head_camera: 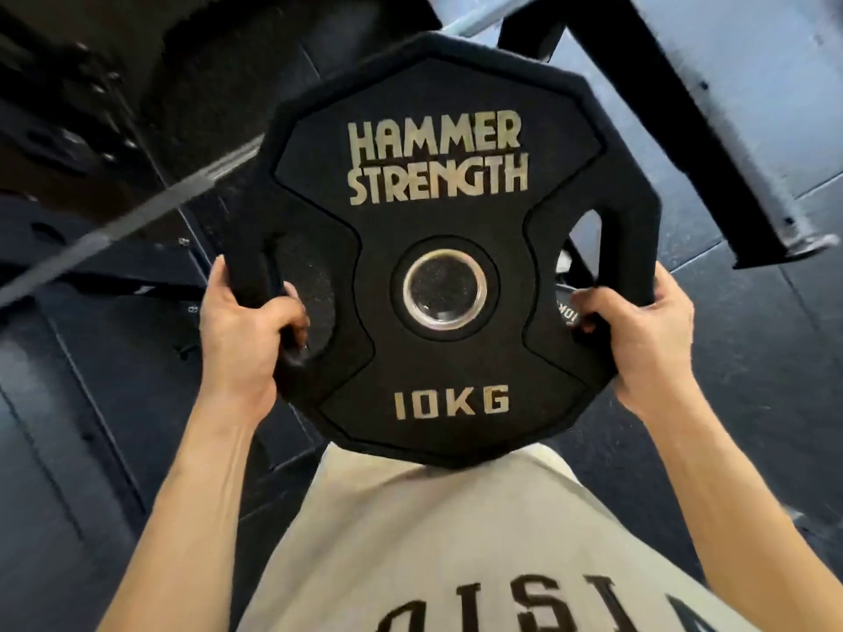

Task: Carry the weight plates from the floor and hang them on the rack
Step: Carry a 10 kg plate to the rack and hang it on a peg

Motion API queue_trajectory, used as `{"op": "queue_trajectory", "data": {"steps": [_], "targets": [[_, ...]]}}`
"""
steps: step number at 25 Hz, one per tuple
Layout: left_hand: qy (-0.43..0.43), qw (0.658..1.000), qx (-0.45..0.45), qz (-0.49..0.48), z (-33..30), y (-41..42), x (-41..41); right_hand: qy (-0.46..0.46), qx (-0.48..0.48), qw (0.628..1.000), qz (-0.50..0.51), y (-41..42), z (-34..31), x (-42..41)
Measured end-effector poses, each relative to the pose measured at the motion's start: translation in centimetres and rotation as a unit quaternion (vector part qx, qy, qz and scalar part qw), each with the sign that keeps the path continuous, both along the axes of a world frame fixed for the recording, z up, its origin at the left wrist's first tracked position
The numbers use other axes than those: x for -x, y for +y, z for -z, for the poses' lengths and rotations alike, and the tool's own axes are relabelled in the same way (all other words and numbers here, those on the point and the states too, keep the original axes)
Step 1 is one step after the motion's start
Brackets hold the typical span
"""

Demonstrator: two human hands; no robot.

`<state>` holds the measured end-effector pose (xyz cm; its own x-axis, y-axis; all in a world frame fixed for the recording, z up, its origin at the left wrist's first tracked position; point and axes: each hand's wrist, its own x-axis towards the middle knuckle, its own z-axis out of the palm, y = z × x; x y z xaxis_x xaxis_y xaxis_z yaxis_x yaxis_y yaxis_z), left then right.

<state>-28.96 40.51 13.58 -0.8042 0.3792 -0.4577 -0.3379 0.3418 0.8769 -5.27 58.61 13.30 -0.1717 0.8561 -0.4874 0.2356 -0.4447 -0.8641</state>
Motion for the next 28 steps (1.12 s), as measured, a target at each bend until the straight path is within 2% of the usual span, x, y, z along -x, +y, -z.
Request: {"op": "queue_trajectory", "data": {"steps": [3, 6, 11, 17, 22, 28], "targets": [[0.027, 0.998, -0.014, -0.06, -3.8, -3.1, -2.5, 0.026, -0.015, 0.999, -0.042, -1.1, -3.1, -0.5], [0.054, 0.989, -0.038, -0.13, -6.8, -7.7, -7.8, 0.073, -0.025, 0.989, -0.128, -1.9, -5.7, -1.4], [0.083, 0.943, -0.033, -0.322, -10.4, -15.0, -18.5, 0.128, -0.028, 0.943, -0.305, -4.5, -8.5, -2.0], [0.151, 0.83, 0.001, -0.536, -14.3, -24.3, -32.2, 0.182, -0.031, 0.834, -0.521, -13.8, -12.4, -1.5], [0.193, 0.739, 0.017, -0.645, -15.6, -31.9, -41.3, 0.216, -0.016, 0.75, -0.625, -24.3, -14.9, -3.0], [0.226, 0.685, 0.023, -0.693, -17.5, -43.7, -51.2, 0.236, -0.001, 0.696, -0.678, -39.2, -16.2, -8.6]]}}
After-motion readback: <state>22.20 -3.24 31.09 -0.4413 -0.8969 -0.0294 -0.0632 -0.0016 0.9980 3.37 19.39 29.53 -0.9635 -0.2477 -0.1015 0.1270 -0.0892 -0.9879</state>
